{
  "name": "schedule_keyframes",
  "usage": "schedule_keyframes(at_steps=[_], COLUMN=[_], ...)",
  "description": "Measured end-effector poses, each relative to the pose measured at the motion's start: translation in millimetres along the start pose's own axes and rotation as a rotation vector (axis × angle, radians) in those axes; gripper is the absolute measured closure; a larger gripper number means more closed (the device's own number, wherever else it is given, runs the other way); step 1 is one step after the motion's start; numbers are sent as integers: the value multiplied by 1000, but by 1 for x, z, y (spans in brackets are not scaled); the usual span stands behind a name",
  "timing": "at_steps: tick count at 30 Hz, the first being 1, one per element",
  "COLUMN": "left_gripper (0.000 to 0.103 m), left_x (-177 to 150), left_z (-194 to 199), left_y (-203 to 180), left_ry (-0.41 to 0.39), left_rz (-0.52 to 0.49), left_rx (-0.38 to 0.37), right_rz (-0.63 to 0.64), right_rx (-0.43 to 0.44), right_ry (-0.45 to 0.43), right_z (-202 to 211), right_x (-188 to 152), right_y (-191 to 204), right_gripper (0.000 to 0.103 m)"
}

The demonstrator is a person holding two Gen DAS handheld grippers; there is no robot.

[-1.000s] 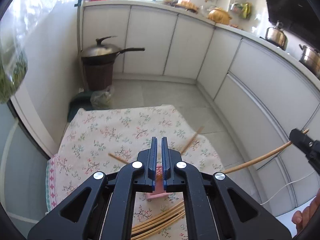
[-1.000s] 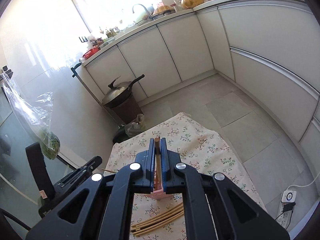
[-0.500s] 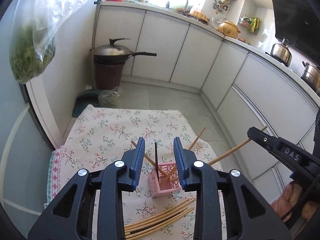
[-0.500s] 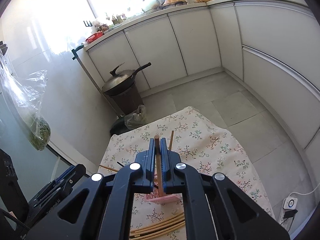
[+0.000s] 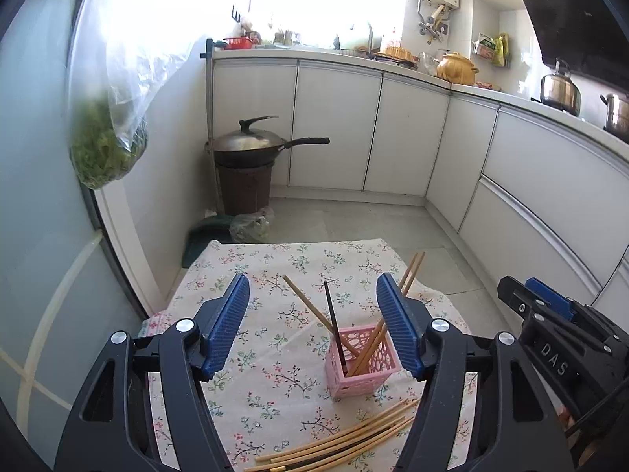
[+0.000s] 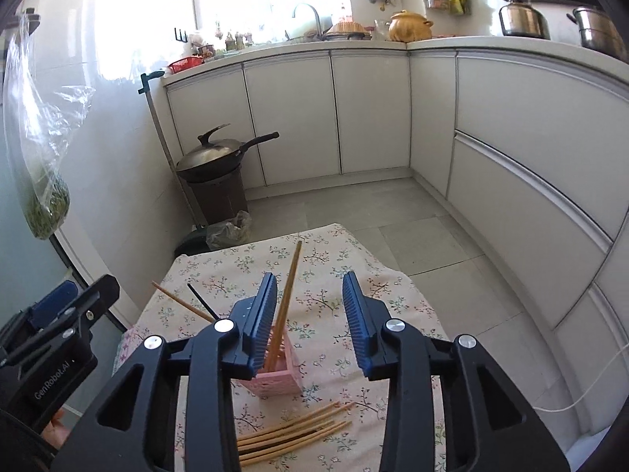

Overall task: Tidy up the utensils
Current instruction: 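Insert the right tool's chopstick into the pink holder and open it, then withdraw both open tools from the pink holder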

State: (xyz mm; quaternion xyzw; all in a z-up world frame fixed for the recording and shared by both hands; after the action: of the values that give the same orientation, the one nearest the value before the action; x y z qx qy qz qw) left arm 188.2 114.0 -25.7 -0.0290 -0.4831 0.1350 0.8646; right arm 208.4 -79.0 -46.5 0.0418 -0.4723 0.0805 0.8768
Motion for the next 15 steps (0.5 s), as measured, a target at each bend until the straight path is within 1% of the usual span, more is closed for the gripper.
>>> schedule_keyframes(at_steps=[3,4,6,8,9,10,12,14,15], left_gripper=[37,37,31,28,26,25,19,13,10], left_x=[-10,-14,-20,-26,-30,-33,-40,-45,-48], left_z=[6,8,11,15,17,20,24,27,28], left_y=[-4,-5,-7,-8,-9,-10,-9,-9,-9], left_ry=[6,9,8,11,11,12,13,14,18], left_rz=[-22,-28,-37,-46,-48,-52,-59,-63,-66], left_rx=[4,8,8,10,9,8,9,6,3], right_rz=[4,4,6,3,-2,-11,-34,-59,-69], right_rx=[-13,-18,-36,-54,-62,-68,-81,-102,-111], right_ry=[4,4,0,2,5,8,10,6,6], right_z=[7,10,16,20,22,24,30,35,37], right_x=[-13,-18,-27,-36,-39,-43,-51,-58,-62], right_y=[-6,-9,-13,-18,-20,-23,-30,-39,-43], right_gripper=[65,62,57,50,48,43,34,18,15])
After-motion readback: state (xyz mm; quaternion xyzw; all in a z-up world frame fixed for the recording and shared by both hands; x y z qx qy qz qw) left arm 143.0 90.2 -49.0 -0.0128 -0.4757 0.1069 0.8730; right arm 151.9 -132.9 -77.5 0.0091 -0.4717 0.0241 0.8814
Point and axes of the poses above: each gripper's, at about its wrist camera, not at the fingertips, and z roughly against the way its jaws point, y to its left, x to its top, the point moved 10 cm from there along -z, roughly the way its jaws point, and after that the axes turned 7 degrees about z, right-handed, at the moved point
